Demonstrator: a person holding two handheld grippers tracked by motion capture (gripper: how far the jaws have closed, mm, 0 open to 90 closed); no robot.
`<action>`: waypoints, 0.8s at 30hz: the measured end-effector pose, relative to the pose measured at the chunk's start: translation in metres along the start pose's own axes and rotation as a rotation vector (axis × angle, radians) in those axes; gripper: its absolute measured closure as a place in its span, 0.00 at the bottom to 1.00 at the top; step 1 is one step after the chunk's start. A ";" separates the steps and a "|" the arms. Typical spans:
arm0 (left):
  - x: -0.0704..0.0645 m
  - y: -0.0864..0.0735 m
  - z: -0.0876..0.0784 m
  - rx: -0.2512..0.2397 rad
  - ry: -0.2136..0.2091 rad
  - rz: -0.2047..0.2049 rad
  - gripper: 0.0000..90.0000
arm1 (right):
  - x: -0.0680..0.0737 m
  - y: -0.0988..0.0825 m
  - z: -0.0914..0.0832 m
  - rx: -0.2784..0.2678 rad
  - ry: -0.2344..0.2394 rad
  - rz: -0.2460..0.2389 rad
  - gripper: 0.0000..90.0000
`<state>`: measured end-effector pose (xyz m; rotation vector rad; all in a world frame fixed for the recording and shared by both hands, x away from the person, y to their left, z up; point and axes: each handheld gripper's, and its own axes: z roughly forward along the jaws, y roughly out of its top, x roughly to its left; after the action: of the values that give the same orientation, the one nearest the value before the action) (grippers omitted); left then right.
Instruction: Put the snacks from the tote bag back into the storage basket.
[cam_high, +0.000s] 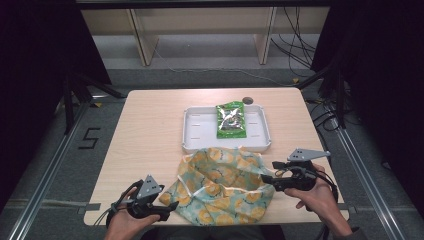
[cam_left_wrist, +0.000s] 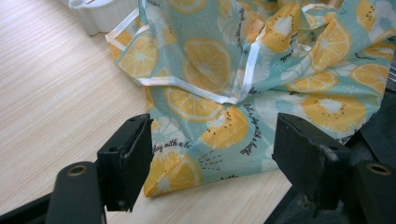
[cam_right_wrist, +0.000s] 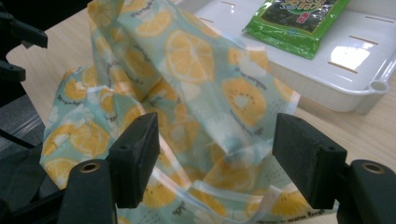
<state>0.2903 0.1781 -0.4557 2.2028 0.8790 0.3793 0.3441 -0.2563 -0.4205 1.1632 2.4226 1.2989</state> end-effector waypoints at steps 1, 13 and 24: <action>0.000 0.000 0.000 -0.001 0.000 -0.001 0.31 | -0.003 -0.001 0.001 -0.013 -0.007 -0.041 0.36; -0.001 -0.001 0.001 -0.002 -0.002 -0.026 0.30 | -0.005 -0.016 -0.006 0.017 -0.044 0.005 0.34; 0.000 0.000 0.000 0.007 0.014 -0.002 0.29 | -0.007 -0.033 -0.015 0.050 -0.048 0.012 0.33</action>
<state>0.2902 0.1787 -0.4555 2.2079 0.8918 0.3918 0.3237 -0.2812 -0.4380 1.2086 2.4313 1.2053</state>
